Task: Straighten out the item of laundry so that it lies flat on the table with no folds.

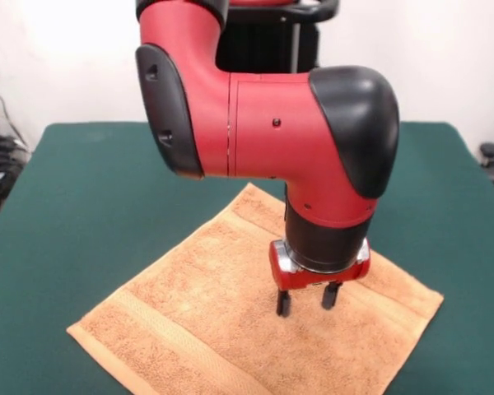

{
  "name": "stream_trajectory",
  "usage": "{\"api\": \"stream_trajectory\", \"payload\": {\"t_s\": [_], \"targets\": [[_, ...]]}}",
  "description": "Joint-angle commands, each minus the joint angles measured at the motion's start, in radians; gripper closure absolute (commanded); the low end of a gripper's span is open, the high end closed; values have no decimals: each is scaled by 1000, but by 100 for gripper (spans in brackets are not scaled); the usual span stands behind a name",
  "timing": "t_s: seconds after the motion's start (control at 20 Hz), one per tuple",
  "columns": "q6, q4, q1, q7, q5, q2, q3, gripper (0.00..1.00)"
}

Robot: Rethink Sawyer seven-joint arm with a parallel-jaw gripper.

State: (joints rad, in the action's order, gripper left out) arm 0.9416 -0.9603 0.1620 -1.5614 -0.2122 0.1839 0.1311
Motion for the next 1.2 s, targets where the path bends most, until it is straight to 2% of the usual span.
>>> {"api": "stream_trajectory", "payload": {"t_s": [0.05,0.6,0.85,1.2], "targets": [[227,-94,-31,-202,9,-155,-59,0],[386,-86,-44,-221,77,-182,-97,0],[380,-144,-42,-251,115,-175,-106,0],[308,-196,-40,-246,141,-158,-109,0]]}}
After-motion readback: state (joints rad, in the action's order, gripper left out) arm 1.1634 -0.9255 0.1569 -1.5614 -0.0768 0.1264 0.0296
